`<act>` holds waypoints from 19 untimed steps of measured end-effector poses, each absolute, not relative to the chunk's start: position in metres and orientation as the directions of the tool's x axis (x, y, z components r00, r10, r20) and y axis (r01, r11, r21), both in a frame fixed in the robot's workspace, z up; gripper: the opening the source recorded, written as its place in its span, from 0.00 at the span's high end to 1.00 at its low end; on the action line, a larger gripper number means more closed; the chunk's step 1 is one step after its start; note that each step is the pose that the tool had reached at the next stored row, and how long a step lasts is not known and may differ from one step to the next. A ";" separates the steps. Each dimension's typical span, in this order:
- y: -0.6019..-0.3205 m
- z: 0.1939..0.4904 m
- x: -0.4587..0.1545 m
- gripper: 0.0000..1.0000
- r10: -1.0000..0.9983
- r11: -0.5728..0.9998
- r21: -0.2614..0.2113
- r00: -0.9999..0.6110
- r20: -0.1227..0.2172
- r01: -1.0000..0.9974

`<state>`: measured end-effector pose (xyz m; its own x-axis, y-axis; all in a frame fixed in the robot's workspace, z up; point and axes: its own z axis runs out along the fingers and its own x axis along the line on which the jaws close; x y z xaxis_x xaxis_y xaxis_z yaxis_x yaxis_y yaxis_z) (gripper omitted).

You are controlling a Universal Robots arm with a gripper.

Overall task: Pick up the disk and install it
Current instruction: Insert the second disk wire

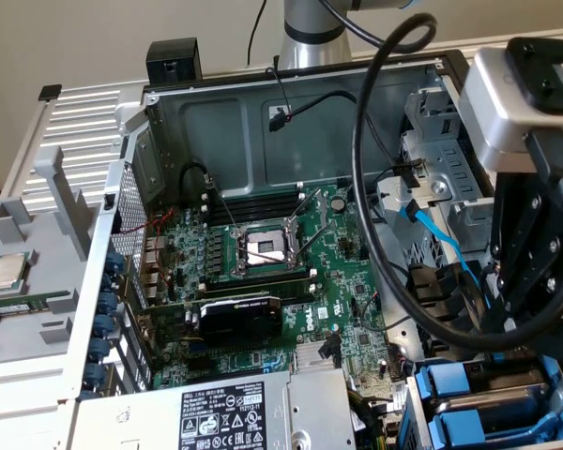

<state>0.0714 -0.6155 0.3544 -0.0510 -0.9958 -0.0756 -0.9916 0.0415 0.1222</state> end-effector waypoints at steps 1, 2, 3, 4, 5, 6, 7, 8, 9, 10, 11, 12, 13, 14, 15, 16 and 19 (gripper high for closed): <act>-0.615 0.354 0.071 0.89 -0.996 0.042 0.122 -0.051 -0.076 -0.992; -0.615 0.354 0.072 0.89 -0.996 0.042 0.122 -0.051 -0.076 -0.992; -0.615 0.354 0.072 0.89 -0.996 0.042 0.122 -0.051 -0.076 -0.992; -0.615 0.354 0.072 0.89 -0.996 0.042 0.122 -0.051 -0.076 -0.992; -0.615 0.354 0.073 0.89 -0.996 0.042 0.122 -0.051 -0.076 -0.992; -0.615 0.354 0.074 0.89 -0.996 0.042 0.122 -0.051 -0.075 -0.992; -0.615 0.355 0.074 0.89 -0.996 0.042 0.122 -0.051 -0.075 -0.992; -0.615 0.354 0.075 0.89 -0.996 0.042 0.122 -0.051 -0.076 -0.992; -0.615 0.354 0.075 0.89 -0.996 0.042 0.122 -0.051 -0.076 -0.992; -0.615 0.354 0.075 0.89 -0.996 0.042 0.122 -0.051 -0.076 -0.992; -0.615 0.354 0.076 0.89 -0.996 0.042 0.122 -0.051 -0.076 -0.992; -0.615 0.355 0.076 0.89 -0.996 0.042 0.122 -0.051 -0.075 -0.992; -0.615 0.355 0.077 0.89 -0.996 0.042 0.122 -0.051 -0.075 -0.992; -0.615 0.355 0.077 0.89 -0.996 0.042 0.122 -0.051 -0.076 -0.992; -0.615 0.356 0.077 0.89 -0.996 0.042 0.121 -0.051 -0.076 -0.992; -0.615 0.357 0.078 0.89 -0.996 0.042 0.121 -0.051 -0.076 -0.992; -0.615 0.359 0.079 0.89 -0.996 0.042 0.121 -0.051 -0.076 -0.992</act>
<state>0.0794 -0.6151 0.3589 -0.0510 -0.9958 -0.0758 -0.9917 0.0416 0.1214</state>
